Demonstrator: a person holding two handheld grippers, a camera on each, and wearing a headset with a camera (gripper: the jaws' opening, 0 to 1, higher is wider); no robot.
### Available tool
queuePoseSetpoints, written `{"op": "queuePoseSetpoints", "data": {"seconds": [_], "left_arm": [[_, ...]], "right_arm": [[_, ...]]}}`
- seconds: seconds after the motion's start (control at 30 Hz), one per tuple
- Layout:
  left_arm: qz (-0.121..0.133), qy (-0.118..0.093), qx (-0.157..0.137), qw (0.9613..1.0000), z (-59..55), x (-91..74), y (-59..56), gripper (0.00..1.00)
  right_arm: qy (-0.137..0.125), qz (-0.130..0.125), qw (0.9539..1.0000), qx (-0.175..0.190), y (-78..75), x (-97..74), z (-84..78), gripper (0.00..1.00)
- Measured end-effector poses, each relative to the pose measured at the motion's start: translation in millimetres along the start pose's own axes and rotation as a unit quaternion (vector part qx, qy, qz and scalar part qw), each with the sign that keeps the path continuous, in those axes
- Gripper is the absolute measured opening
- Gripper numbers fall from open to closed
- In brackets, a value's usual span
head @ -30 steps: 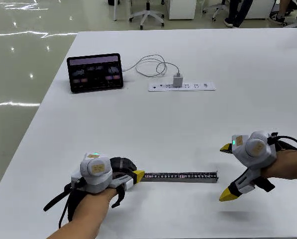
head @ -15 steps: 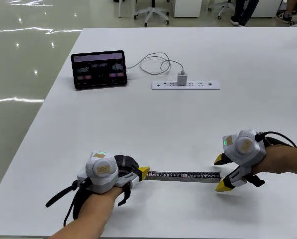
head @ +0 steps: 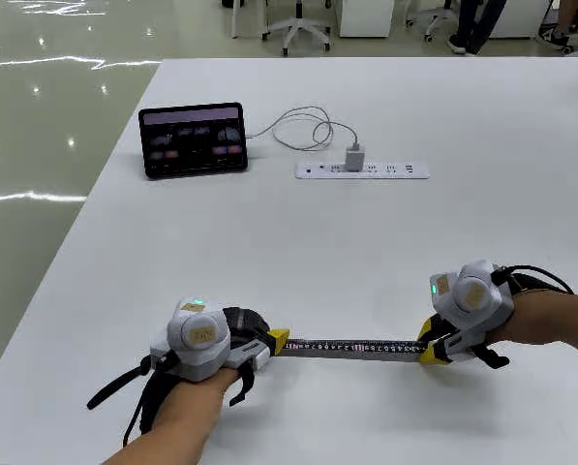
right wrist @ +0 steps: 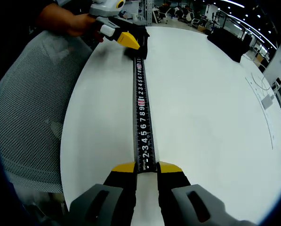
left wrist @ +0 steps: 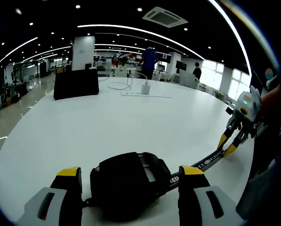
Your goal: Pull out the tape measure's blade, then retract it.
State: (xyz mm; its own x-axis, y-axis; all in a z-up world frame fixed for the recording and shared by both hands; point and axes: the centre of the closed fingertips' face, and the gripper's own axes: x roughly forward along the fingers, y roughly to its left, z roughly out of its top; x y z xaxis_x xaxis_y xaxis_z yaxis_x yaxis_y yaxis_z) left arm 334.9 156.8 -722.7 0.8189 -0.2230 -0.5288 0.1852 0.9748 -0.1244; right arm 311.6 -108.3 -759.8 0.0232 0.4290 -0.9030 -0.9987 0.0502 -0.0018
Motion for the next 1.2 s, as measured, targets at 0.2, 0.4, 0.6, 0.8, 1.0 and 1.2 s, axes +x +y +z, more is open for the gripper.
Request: {"op": "queuePoseSetpoints", "data": {"seconds": [0.2, 0.4, 0.6, 0.8, 1.0, 1.2], "left_arm": [[0.015, 0.003, -0.023, 0.9996, 0.9, -1.7, 8.9, 0.75], [0.010, 0.016, -0.011, 0.9998, 1.4, -0.8, -1.2, 0.64], [0.018, 0.042, -0.007, 0.9989, -3.0, -1.4, -0.5, 0.62], [0.017, 0.041, 0.005, 0.9990, -3.9, -2.3, 0.2, 0.60], [0.016, 0.042, 0.004, 0.9990, -4.1, -1.4, 0.5, 0.60], [0.015, 0.041, 0.004, 0.9990, -3.7, -1.6, 0.4, 0.60]], "right_arm": [[0.014, 0.002, 0.9998, -0.011, 0.2, 0.7, 0.2, 0.11], [0.011, 0.002, 0.9999, -0.011, -0.1, 1.3, -0.5, 0.11], [0.013, -0.002, 0.9999, -0.001, -0.1, 1.5, -1.1, 0.11], [0.018, -0.002, 0.9998, 0.003, 1.1, 0.2, 0.5, 0.11], [0.020, -0.001, 0.9998, 0.004, 0.2, 1.0, -0.3, 0.11], [0.020, -0.003, 0.9998, 0.007, 0.7, 0.6, 0.1, 0.11]]}}
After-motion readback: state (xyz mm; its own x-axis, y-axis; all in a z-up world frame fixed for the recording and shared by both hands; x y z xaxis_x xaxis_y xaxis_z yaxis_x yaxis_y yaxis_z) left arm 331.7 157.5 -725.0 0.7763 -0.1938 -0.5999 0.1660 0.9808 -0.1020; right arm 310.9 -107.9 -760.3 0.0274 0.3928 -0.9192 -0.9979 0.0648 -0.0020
